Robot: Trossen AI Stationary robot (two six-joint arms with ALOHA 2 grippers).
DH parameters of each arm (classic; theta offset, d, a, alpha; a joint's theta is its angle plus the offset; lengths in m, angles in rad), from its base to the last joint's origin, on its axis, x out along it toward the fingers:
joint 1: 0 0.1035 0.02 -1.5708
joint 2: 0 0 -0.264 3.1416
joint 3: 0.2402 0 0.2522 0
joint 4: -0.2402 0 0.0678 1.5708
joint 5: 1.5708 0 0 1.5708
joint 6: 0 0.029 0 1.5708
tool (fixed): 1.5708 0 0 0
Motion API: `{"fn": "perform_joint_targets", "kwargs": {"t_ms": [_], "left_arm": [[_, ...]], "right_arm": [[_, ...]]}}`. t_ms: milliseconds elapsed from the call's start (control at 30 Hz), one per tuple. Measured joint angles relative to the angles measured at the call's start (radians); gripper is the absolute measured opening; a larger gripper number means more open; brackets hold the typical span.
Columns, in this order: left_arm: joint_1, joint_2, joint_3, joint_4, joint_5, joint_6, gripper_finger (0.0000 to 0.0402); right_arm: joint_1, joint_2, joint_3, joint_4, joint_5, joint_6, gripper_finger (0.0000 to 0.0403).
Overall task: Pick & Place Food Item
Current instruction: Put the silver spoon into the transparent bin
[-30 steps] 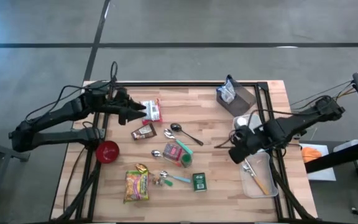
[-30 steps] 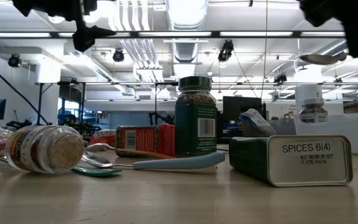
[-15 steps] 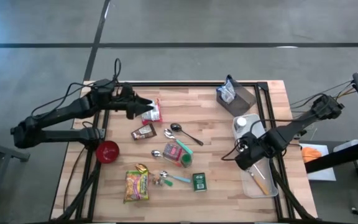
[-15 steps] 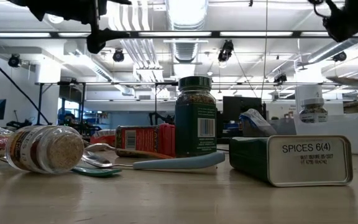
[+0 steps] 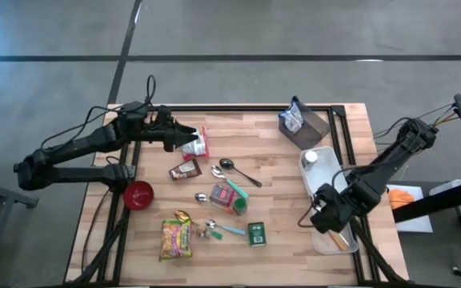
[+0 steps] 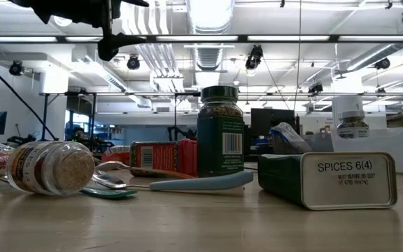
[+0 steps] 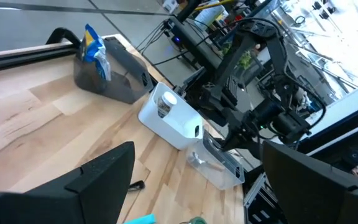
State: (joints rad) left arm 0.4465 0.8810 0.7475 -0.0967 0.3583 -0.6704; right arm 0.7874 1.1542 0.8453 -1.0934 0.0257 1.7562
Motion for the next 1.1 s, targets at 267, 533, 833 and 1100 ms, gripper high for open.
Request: {"fn": "perform_joint_targets", "kwargs": {"t_ms": [267, 533, 833, 1100], "left_arm": [[0.0, 0.0, 0.0, 0.0, -0.003, 0.0, 0.035], [0.0, 0.0, 0.0, -0.006, -0.003, -0.015, 0.035], [-0.001, 0.0, 0.0, -0.007, -0.003, -0.019, 0.035], [-0.001, 0.0, 0.0, -0.008, -0.003, -0.035, 0.035]], "right_arm": [[0.063, 0.001, -0.064, 0.058, 0.003, 0.101, 0.0014], [0.064, 0.011, -0.154, 0.163, 0.001, 0.103, 0.0014], [0.064, 0.013, -0.275, 0.326, -0.01, 0.123, 0.0014], [0.063, 0.011, -0.296, 0.325, -0.011, 0.126, 0.0014]]}}
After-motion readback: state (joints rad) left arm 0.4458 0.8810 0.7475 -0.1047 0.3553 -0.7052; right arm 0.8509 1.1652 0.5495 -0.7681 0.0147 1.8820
